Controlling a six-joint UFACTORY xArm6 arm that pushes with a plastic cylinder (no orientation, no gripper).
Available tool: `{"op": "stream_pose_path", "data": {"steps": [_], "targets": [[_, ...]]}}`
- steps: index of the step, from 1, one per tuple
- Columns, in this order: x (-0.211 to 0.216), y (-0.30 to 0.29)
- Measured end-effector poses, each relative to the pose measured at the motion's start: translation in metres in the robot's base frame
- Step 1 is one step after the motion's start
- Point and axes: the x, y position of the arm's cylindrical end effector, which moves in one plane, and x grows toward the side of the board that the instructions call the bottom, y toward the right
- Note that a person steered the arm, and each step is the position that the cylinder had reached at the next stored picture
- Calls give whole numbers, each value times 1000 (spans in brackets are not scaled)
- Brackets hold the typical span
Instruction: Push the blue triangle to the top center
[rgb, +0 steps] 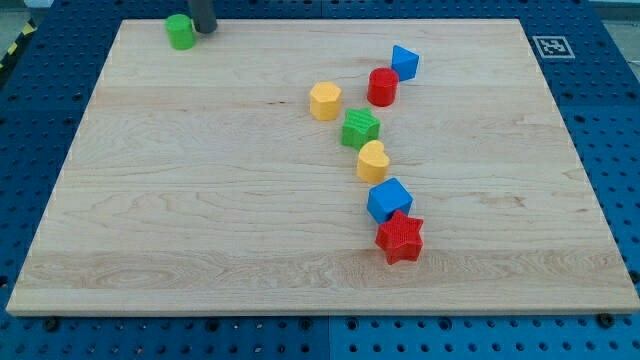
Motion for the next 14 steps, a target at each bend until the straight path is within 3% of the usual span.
{"op": "stream_pose_path", "data": {"steps": [3,4,5,10,12,14], "targets": [[11,257],[55,341],[96,363],[97,252],[72,217],[100,203]]}}
